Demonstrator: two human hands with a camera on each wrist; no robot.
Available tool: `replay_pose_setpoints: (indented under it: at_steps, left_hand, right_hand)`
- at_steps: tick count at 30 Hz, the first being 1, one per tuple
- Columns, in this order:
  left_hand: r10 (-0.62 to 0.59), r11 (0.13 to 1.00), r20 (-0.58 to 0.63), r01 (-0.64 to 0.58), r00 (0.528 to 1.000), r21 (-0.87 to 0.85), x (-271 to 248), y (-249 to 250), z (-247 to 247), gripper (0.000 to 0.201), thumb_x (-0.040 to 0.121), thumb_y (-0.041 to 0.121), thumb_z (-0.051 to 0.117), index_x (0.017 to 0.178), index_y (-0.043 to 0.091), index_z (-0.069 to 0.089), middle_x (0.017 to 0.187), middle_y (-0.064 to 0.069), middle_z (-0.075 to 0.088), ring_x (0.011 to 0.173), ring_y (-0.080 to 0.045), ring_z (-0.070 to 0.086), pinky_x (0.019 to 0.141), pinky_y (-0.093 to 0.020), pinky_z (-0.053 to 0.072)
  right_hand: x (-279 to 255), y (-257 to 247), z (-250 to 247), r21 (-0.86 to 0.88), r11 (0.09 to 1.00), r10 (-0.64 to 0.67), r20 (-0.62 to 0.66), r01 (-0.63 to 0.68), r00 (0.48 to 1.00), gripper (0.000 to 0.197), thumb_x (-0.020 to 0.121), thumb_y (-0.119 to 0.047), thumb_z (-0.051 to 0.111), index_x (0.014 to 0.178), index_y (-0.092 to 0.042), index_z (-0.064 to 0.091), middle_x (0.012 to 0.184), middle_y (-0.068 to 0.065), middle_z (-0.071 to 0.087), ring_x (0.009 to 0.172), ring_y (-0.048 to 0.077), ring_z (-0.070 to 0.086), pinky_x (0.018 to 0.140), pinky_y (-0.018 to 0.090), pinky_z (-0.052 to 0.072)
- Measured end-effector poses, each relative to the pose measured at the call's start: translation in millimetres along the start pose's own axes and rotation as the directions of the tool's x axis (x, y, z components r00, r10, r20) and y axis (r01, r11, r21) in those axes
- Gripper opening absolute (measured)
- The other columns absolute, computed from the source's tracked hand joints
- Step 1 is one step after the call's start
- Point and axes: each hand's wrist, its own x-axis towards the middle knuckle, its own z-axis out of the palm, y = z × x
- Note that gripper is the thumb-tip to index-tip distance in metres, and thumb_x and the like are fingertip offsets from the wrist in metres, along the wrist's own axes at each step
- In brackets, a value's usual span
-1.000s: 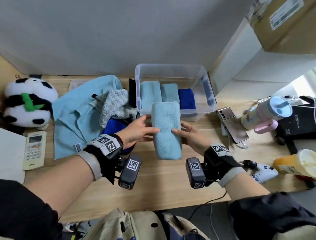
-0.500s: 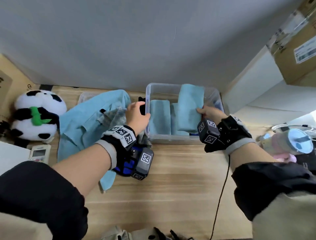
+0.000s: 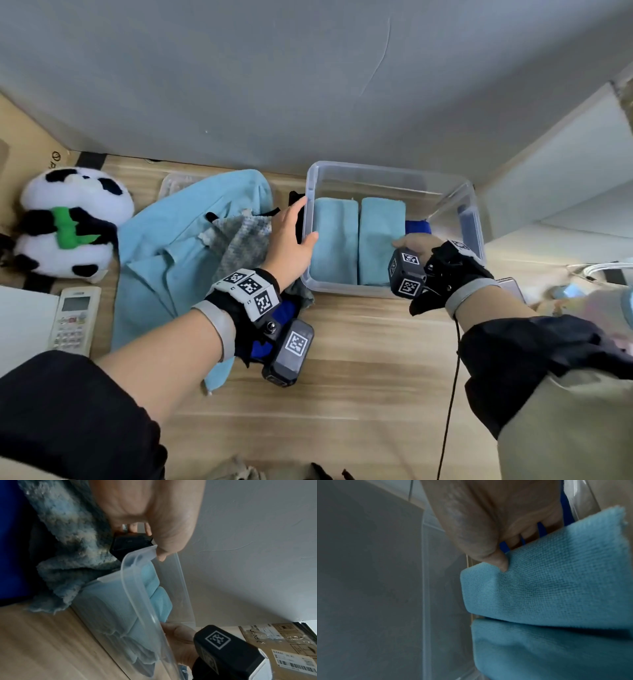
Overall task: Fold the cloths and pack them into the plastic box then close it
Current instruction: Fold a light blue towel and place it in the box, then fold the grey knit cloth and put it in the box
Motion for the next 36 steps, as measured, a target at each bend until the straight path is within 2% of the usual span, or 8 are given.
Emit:
replay_pose_setpoints:
  at_steps: [6,8,11,14,17,23,32,36]
  left_hand:
    - [0.019,1.000,-0.001,-0.019,1.000,-0.003,-0.1,-4.9,-0.4,0.055,0.092,0.016,0.054,0.142,0.026,0.032,0.149,-0.003,0.028,0.138,-0.016,0.026,0.106,-0.023,0.021]
    - [-0.007,1.000,-0.030,0.006,1.000,-0.009,-1.5,-10.3,-1.8,0.052,0.091,0.023,0.056,0.139,0.026,0.035,0.146,-0.004,0.033,0.135,-0.018,0.030,0.109,-0.031,0.027]
    - [-0.014,1.000,-0.125,0.015,0.992,0.009,-10.5,-21.0,-11.1,0.042,0.090,0.026,0.057,0.130,0.018,0.046,0.134,-0.005,0.044,0.123,-0.020,0.043,0.106,-0.040,0.037]
    - [0.035,0.987,-0.254,0.007,0.967,0.163,-21.1,-36.8,-32.0,0.032,0.087,0.020,0.059,0.118,0.013,0.054,0.123,-0.010,0.052,0.111,-0.027,0.051,0.098,-0.044,0.043]
    - [-0.023,0.947,-0.338,0.130,0.941,0.296,-33.3,-53.0,-58.8,0.038,0.081,0.024,0.065,0.117,0.014,0.055,0.123,-0.015,0.049,0.115,-0.031,0.046,0.102,-0.038,0.038]
    - [-0.286,0.841,-0.219,0.354,0.933,0.410,-55.5,-83.8,-83.7,0.061,0.072,0.036,0.075,0.124,0.014,0.053,0.126,-0.019,0.052,0.117,-0.036,0.049,0.099,-0.040,0.042]
    - [-0.110,0.973,-0.270,0.159,0.957,0.168,-78.7,-49.5,-100.8,0.020,0.090,0.028,0.055,0.087,0.008,0.057,0.085,-0.010,0.056,0.083,-0.030,0.055,0.072,-0.029,0.037]
    - [-0.039,0.999,-0.235,0.033,0.971,-0.028,-98.5,-14.3,-99.2,0.029,0.091,0.028,0.054,0.067,0.012,0.048,0.065,-0.003,0.048,0.062,-0.019,0.046,0.058,-0.019,0.038]
  right_hand:
    - [-9.3,6.0,-1.8,0.192,0.981,-0.018,-0.135,0.044,0.991,0.031,0.089,-0.014,0.056,0.118,-0.004,0.057,0.098,0.010,0.058,0.078,0.021,0.056,0.074,0.033,0.048]
    - [-19.0,6.3,-4.3,0.199,0.975,-0.063,-0.174,0.098,0.983,0.028,0.092,-0.015,0.053,0.116,-0.003,0.057,0.106,0.007,0.054,0.086,0.018,0.053,0.081,0.030,0.045]
    - [-41.4,10.2,-1.1,0.207,0.946,-0.206,-0.204,0.248,0.957,0.024,0.094,-0.014,0.048,0.104,0.007,0.058,0.087,0.005,0.054,0.069,0.012,0.049,0.067,0.021,0.039]
    - [-64.6,17.5,11.7,0.190,0.900,-0.367,-0.152,0.391,0.918,0.012,0.093,-0.016,0.052,0.091,-0.012,0.063,0.092,0.006,0.066,0.074,0.013,0.061,0.073,0.021,0.045]
    - [-82.0,24.3,31.9,0.050,0.857,-0.502,-0.150,0.514,0.852,0.016,0.094,-0.011,0.047,0.089,-0.012,0.062,0.084,0.005,0.067,0.074,0.012,0.063,0.065,0.014,0.047]
    - [-108.9,40.7,76.5,-0.030,0.773,-0.634,-0.051,0.633,0.772,0.018,0.095,-0.007,0.045,0.099,-0.002,0.062,0.080,0.006,0.066,0.070,0.012,0.063,0.065,0.011,0.050]
    - [-129.3,55.3,119.8,-0.182,0.685,-0.720,-0.023,0.705,0.693,0.016,0.091,-0.007,0.047,0.092,-0.012,0.062,0.076,0.000,0.068,0.074,0.013,0.064,0.080,0.030,0.053]
    - [-140.6,58.6,137.8,-0.270,0.606,-0.762,0.071,0.748,0.643,0.017,0.087,-0.018,0.061,0.104,-0.014,0.061,0.095,0.000,0.064,0.081,0.014,0.061,0.076,0.027,0.051]
